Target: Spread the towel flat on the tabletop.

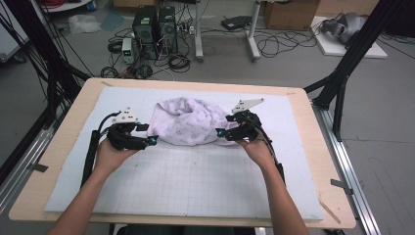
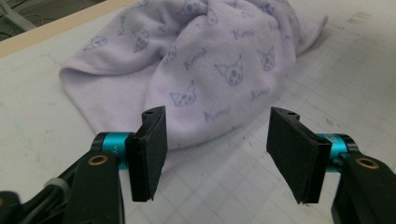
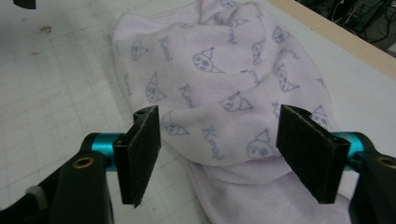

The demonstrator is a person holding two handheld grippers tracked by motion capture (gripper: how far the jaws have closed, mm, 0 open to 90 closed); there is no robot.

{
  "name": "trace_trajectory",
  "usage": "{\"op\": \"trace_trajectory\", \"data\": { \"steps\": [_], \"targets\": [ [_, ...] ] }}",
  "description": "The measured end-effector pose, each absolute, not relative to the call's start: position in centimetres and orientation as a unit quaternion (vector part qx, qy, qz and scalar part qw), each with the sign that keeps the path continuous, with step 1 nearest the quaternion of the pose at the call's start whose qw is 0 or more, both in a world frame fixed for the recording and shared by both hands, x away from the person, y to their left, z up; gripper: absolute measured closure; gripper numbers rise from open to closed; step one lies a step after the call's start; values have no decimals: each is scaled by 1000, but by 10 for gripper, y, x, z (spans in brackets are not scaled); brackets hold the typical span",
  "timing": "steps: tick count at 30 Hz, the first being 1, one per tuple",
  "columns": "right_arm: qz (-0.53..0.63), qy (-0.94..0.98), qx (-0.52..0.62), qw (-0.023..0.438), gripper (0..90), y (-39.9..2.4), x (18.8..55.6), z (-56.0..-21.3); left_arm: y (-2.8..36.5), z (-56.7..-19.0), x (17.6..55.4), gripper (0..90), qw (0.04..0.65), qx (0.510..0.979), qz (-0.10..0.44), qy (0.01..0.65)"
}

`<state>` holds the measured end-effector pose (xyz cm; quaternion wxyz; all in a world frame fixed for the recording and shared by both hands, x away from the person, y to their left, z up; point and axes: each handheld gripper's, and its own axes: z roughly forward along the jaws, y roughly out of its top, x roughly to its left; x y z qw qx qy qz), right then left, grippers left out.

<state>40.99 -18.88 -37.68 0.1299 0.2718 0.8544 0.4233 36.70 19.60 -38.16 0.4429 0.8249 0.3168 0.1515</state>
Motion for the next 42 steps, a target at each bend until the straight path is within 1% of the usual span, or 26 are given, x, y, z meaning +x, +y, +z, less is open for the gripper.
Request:
{"op": "trace_trajectory", "data": {
  "steps": [1,2,3,5,7,10,12,15,16,19,20,22,23,24,27,30,31,32,33,34,37,38,39,40,41,42],
  "targets": [
    [423,854,272,130,331,-189,410,-377,193,-383,372,412,445,824,148,319],
    [419,856,274,128,375,-189,414,-382,190,-386,377,493,448,823,142,318],
    [418,857,275,127,385,-189,417,-385,185,-390,387,507,444,827,133,319],
    [415,857,281,122,401,-188,421,-391,181,-393,393,531,441,830,130,317],
    [413,858,280,119,428,-187,424,-396,175,-401,404,531,434,835,119,317],
    [406,860,287,113,441,-185,427,-403,170,-406,410,532,430,837,112,320],
    [399,860,301,104,498,-186,432,-415,162,-413,416,539,419,843,106,322],
    [391,860,314,93,540,-187,433,-427,157,-417,420,577,409,846,104,325],
    [391,860,314,93,540,-187,433,-427,155,-420,422,577,409,843,97,335],
    [385,858,328,92,576,-184,433,-435,152,-430,429,673,392,845,83,355],
    [385,858,328,92,576,-184,433,-435,152,-431,429,673,391,844,85,357],
    [386,858,324,97,639,-182,434,-436,152,-431,430,745,389,845,90,356],
    [389,860,317,97,742,-180,434,-436,153,-430,429,805,390,846,90,352],
    [389,860,317,97,742,-180,434,-436,153,-430,429,821,390,846,90,352],
    [393,862,305,96,822,-178,433,-434,154,-425,425,838,389,849,96,344],
    [407,858,301,90,829,-184,429,-427,157,-414,417,844,403,848,107,327],
    [413,855,299,92,829,-187,427,-422,160,-404,411,844,418,843,107,320],
    [413,855,299,92,829,-187,427,-422,160,-404,411,844,418,843,107,320],
    [434,846,296,96,830,-193,423,-412,163,-394,403,844,428,840,111,314],
    [434,846,296,96,830,-193,423,-412,163,-394,403,845,428,840,111,314],
    [472,830,281,97,835,-203,408,-390,167,-381,388,846,455,831,113,300],
    [479,829,274,96,836,-204,403,-385,169,-376,375,846,459,832,116,290],
    [484,828,269,89,836,-205,398,-381,169,-376,375,846,459,832,116,290],
    [484,828,269,89,836,-205,398,-381,170,-375,367,846,460,833,119,285],
    [484,833,251,90,836,-206,385,-373,171,-374,360,846,459,834,119,280],
    [484,833,251,90,836,-206,385,-373,172,-375,353,846,458,836,119,277]
  ]
}}
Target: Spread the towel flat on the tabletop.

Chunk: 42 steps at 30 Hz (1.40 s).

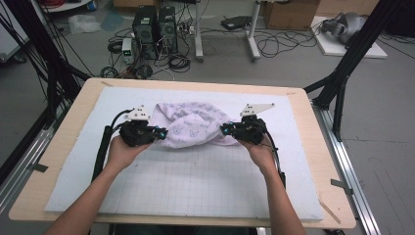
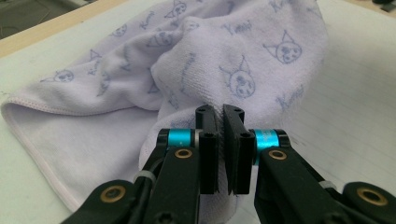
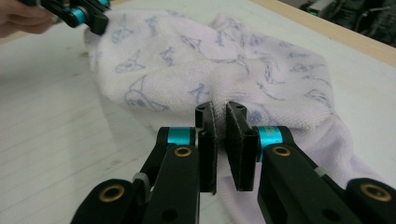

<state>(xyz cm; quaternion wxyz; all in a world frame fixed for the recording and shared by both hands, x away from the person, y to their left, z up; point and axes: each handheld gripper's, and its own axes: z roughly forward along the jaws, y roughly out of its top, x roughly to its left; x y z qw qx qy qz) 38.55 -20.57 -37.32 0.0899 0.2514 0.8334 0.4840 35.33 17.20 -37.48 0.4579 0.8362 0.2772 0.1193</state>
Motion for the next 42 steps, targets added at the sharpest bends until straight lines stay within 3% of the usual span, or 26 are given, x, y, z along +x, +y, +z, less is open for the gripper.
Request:
{"op": "trace_trajectory", "data": {
  "steps": [7,10,11,13,14,20,29,31,32,33,35,42],
  "targets": [
    [474,851,210,82,835,-204,336,-378,182,-391,308,822,460,839,106,271],
    [468,855,210,71,817,-203,329,-390,186,-400,296,676,458,843,98,264],
    [464,859,208,64,740,-204,327,-398,188,-402,296,630,453,845,98,266],
    [469,855,212,66,705,-206,327,-399,192,-402,300,613,451,845,96,271],
    [482,845,220,66,628,-208,328,-395,193,-399,306,584,453,842,98,274],
    [471,845,236,90,576,-206,345,-389,181,-392,333,645,483,831,83,263],
    [429,857,282,54,520,-196,384,-430,150,-422,370,546,447,837,102,298],
    [420,860,287,45,550,-192,388,-439,145,-429,374,585,433,848,86,292],
    [421,860,286,43,606,-188,390,-444,142,-434,377,679,423,855,69,292],
    [421,860,286,43,606,-188,390,-444,142,-434,377,743,423,855,69,292],
    [428,859,278,38,756,-185,387,-445,142,-435,377,844,419,859,64,287],
    [441,859,255,49,821,-189,375,-428,160,-414,359,870,436,852,88,274]
  ]
}}
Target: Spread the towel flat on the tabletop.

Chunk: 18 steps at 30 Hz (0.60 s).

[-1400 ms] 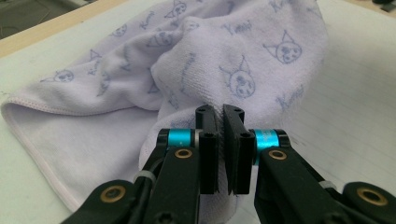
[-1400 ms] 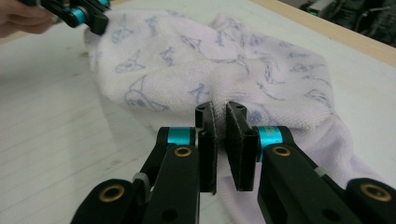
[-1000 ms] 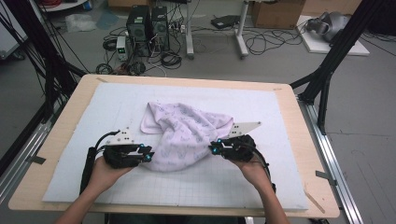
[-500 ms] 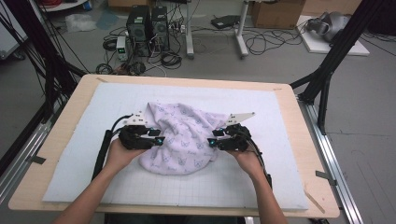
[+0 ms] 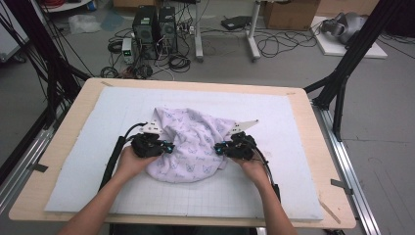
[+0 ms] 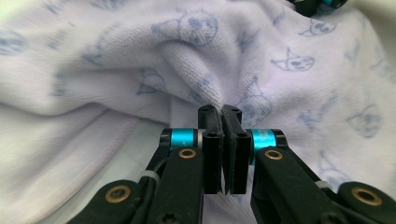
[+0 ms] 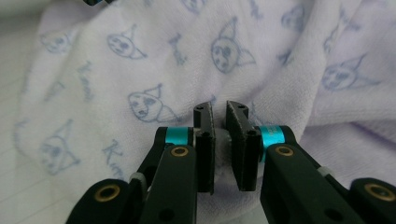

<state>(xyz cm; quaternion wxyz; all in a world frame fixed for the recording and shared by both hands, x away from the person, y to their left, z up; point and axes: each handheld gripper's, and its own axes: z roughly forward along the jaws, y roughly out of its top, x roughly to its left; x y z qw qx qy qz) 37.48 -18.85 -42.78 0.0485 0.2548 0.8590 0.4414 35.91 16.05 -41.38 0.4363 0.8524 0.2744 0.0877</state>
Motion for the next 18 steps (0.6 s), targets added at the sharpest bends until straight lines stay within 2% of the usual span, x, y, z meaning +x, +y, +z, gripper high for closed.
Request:
{"op": "trace_trajectory", "data": {
  "steps": [1,5,9,10,18],
  "targets": [
    [456,854,244,61,823,-192,365,-415,167,-408,354,871,444,848,88,275],
    [475,848,228,55,823,-196,348,-398,185,-396,339,872,462,841,75,271],
    [460,864,197,58,822,-185,330,-391,195,-389,314,872,471,839,72,263],
    [458,867,190,51,823,-182,317,-390,197,-389,309,872,471,840,74,259],
    [446,879,170,3,818,-175,280,-409,208,-398,264,871,460,853,43,242]
  ]
}}
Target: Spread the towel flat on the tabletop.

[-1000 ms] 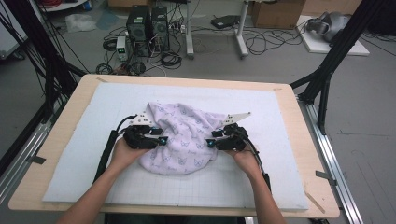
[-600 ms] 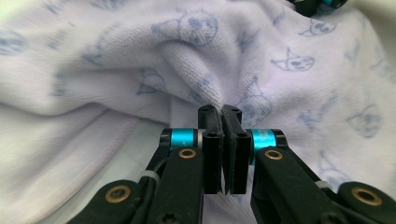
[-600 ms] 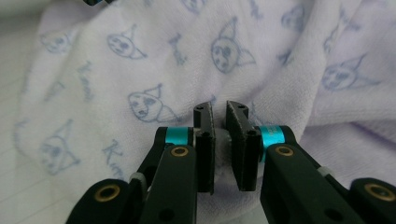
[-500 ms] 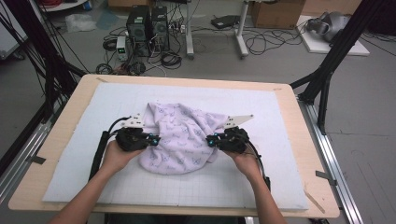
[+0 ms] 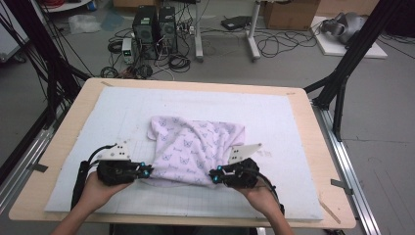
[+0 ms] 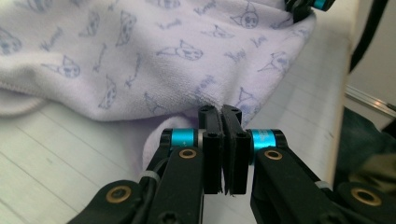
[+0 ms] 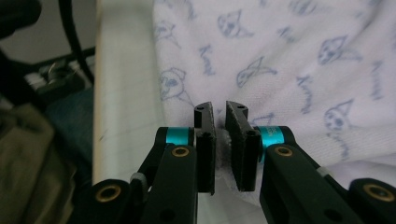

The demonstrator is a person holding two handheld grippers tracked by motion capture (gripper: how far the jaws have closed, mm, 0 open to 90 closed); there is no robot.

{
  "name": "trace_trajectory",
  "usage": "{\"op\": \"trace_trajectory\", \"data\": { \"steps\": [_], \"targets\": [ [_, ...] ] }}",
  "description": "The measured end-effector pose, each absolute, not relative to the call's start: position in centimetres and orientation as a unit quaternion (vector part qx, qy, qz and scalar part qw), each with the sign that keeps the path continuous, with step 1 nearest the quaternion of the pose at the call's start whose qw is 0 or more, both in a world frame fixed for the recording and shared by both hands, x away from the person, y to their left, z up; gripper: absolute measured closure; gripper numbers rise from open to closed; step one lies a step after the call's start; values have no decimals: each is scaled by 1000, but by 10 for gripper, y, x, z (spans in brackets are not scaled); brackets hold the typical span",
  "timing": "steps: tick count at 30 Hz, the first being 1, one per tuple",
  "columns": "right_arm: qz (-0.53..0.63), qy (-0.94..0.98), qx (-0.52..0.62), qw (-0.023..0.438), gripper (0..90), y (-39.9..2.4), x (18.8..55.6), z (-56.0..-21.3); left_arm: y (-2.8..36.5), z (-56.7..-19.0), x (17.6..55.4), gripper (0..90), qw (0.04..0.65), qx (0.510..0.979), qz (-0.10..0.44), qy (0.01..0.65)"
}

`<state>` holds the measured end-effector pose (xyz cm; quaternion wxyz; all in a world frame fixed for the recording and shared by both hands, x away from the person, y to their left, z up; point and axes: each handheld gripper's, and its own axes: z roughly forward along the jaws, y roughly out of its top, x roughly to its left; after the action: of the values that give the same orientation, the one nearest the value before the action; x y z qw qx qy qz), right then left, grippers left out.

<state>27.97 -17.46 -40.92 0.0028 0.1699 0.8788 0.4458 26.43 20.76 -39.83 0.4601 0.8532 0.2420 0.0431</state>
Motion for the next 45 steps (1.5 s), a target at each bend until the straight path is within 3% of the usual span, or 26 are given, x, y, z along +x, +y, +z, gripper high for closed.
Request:
{"op": "trace_trajectory", "data": {
  "steps": [3,9,11,17,21,24,26,27,28,31,37,45],
  "targets": [
    [453,876,166,-5,730,-173,273,-411,212,-399,265,854,455,856,43,244],
    [464,865,186,43,657,-189,296,-388,212,-388,292,672,471,840,68,262],
    [459,861,208,61,657,-195,320,-391,208,-389,307,667,475,835,70,268],
    [436,862,251,62,622,-197,356,-412,185,-405,347,665,464,833,68,292],
    [410,873,262,43,584,-189,369,-431,170,-426,361,615,423,853,64,299],
    [436,861,261,-4,547,-185,374,-445,163,-439,365,488,392,864,66,309],
    [438,859,263,-2,603,-185,374,-448,164,-441,364,525,401,861,68,305],
    [432,864,260,13,718,-185,372,-447,164,-441,363,681,403,861,66,303],
    [432,864,260,13,718,-185,372,-447,164,-441,362,681,404,862,63,301],
    [423,872,243,36,840,-183,368,-445,165,-437,360,857,404,862,63,300],
    [442,866,232,44,856,-193,356,-427,186,-417,347,867,426,849,74,305],
    [465,862,198,48,854,-208,311,-402,204,-398,306,868,444,845,75,289]
  ]
}}
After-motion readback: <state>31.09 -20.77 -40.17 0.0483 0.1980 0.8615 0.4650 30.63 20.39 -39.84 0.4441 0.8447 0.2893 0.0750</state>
